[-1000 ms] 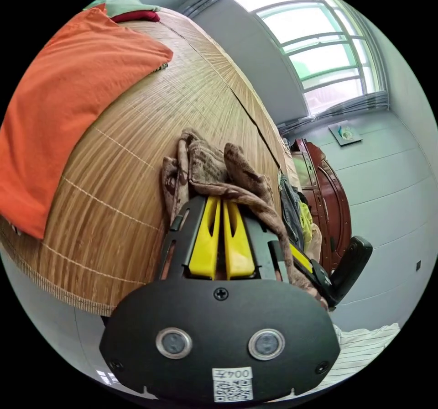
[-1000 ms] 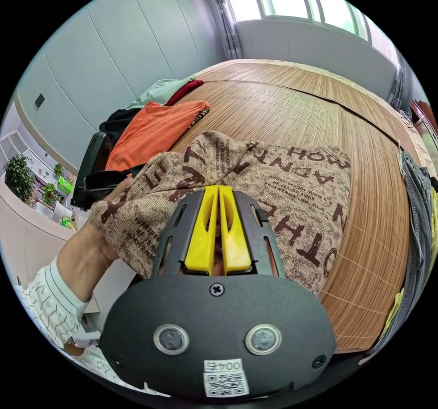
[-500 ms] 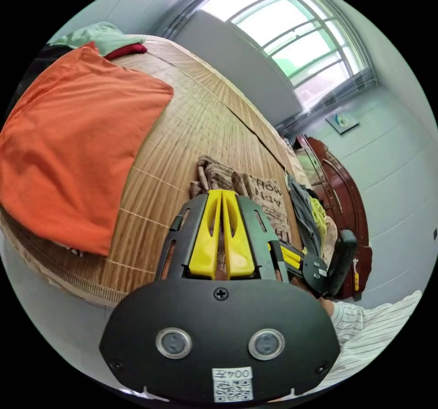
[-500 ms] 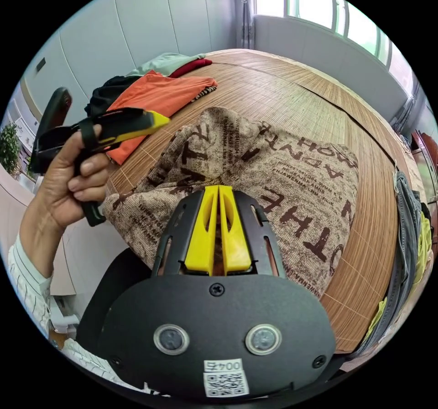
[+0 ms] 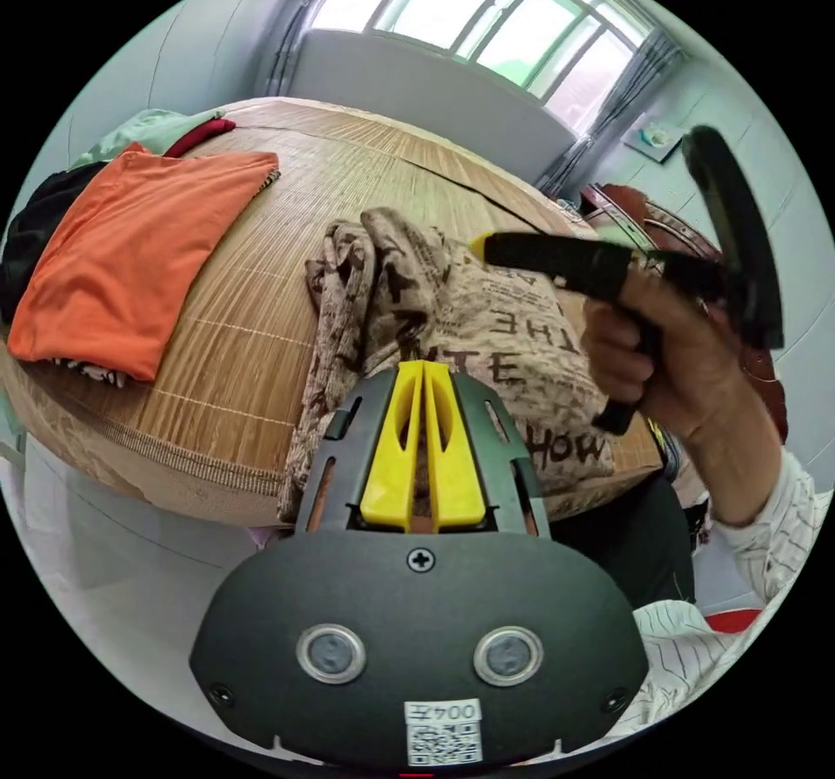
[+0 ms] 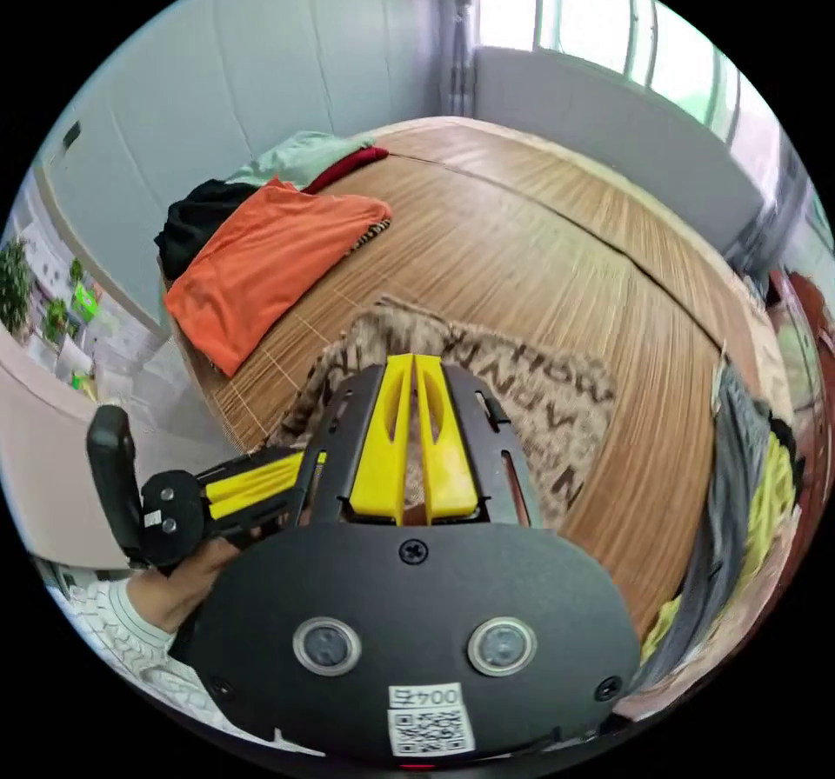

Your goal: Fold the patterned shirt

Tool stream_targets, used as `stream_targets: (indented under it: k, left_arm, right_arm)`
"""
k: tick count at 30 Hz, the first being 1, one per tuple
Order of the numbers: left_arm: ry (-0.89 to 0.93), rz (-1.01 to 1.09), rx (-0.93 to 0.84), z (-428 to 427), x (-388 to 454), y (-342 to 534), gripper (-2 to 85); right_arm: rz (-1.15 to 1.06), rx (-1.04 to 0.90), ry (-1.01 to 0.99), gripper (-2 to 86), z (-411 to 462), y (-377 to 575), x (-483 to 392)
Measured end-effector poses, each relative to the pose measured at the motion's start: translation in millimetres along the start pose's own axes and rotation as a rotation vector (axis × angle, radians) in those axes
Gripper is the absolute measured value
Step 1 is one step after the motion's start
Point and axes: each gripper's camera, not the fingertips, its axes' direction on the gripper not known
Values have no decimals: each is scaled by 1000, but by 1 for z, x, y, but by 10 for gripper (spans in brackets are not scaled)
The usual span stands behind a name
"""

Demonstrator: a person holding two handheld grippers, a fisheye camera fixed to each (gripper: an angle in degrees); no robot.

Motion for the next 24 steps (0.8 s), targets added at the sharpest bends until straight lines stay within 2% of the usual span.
stream_targets:
  k: [2,4,8,11,18,20,24]
  left_arm:
    - [64,-38,-19,2,-12,-4,4]
    - [111,-54,-51,7,-20,-8,6]
    - [128,-52,-57,11,-22,-9,7]
    - [141,-53,-60,12,-25,-11,7]
    - [163,-60,-55,14,-30,-14,7]
    - [163,-62,-55,14,-30,-15,7]
    - [167,-67,-49,14,-32,-16,6]
  right_arm:
    - [-207,-123,9,88,10,-61,-17]
    - [-355,-274,-12,113,32,-104,-31]
    - [-635,-505,96,118,86,-171,-61]
    - [-749,-607,56,112,108,-197,-79]
    - [-846,-756,3,112,150,-203,-98]
    - [-836,-771,-16,71,160,-195,-95]
    - [-783,-616,6,10,144,-190,-78]
